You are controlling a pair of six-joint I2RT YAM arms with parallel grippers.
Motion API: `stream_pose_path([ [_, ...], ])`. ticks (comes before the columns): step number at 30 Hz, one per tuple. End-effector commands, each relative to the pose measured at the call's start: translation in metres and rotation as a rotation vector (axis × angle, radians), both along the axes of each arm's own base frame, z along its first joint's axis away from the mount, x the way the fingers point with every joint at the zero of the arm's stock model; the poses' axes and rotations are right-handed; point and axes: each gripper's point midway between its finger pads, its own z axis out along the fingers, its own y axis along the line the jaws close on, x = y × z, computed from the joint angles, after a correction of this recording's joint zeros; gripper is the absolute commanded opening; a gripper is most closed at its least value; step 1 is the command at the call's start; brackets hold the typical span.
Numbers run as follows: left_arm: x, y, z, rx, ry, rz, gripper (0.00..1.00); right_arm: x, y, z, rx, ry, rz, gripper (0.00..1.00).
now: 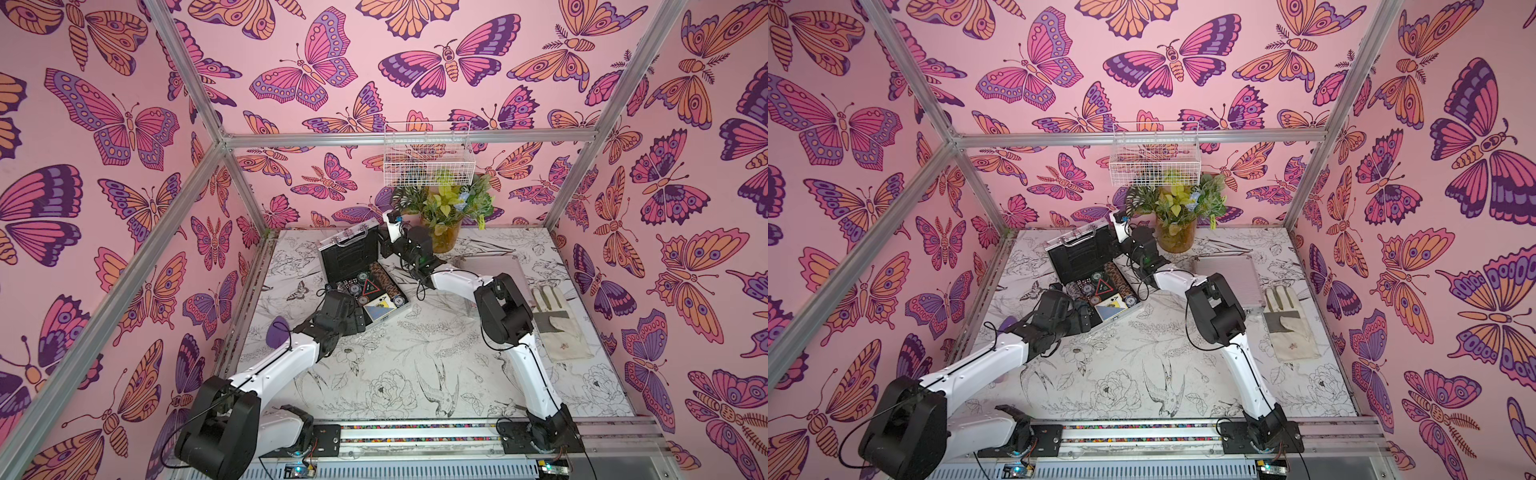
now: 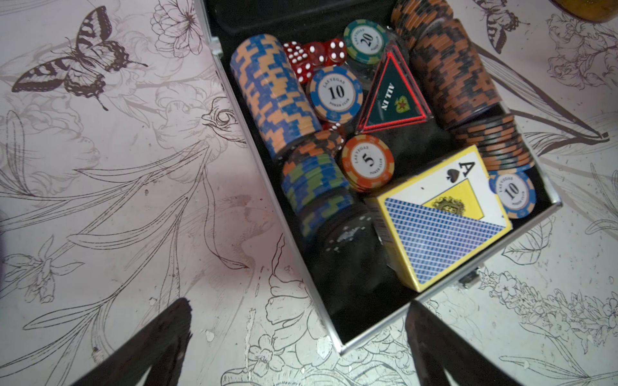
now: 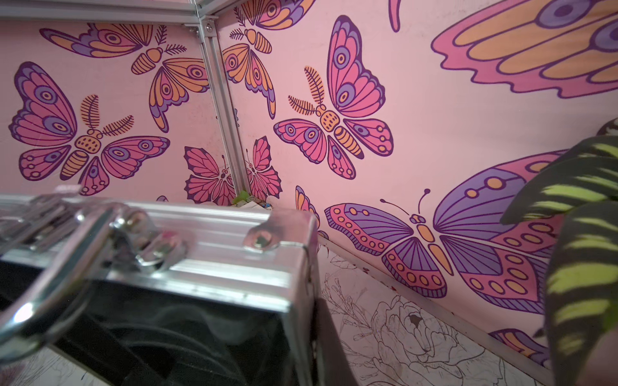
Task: Close the poker set cases
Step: Close the lid of the poker set case.
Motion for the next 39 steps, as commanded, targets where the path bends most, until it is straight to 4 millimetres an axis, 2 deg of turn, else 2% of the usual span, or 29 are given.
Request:
stream_pose_path([
  [1, -0.006, 0.005, -0.009, 0.026, 0.036, -0.005, 1.0, -0.007, 0.006, 0.003, 0.033, 0.006, 0.03, 0.05],
  [9, -0.005, 0.006, -0.007, 0.031, 0.034, -0.003, 1.0, -0.016, -0.017, 0.001, -0.034, -0.007, -0.069, 0.0],
  [15, -0.004, 0.004, -0.006, 0.028, 0.036, -0.006, 1.0, -0.019, -0.048, 0.006, -0.081, -0.017, -0.217, 0.0],
  [21, -0.003, 0.003, -0.006, 0.033, 0.038, -0.014, 1.0, -0.024, -0.083, 0.0, -0.149, -0.024, -0.365, 0.0],
  [31, 0.003, 0.002, 0.001, 0.037, 0.019, -0.021, 1.0, -0.056, -0.118, -0.014, -0.193, -0.007, -0.418, 0.0],
  [33, 0.002, 0.002, -0.009, 0.051, 0.05, -0.021, 1.0, -0.062, -0.125, -0.017, -0.202, 0.0, -0.424, 0.0],
  [39, 0.003, 0.001, -0.008, 0.048, 0.049, -0.028, 1.0, -0.088, -0.137, -0.024, -0.253, 0.033, -0.426, 0.0],
])
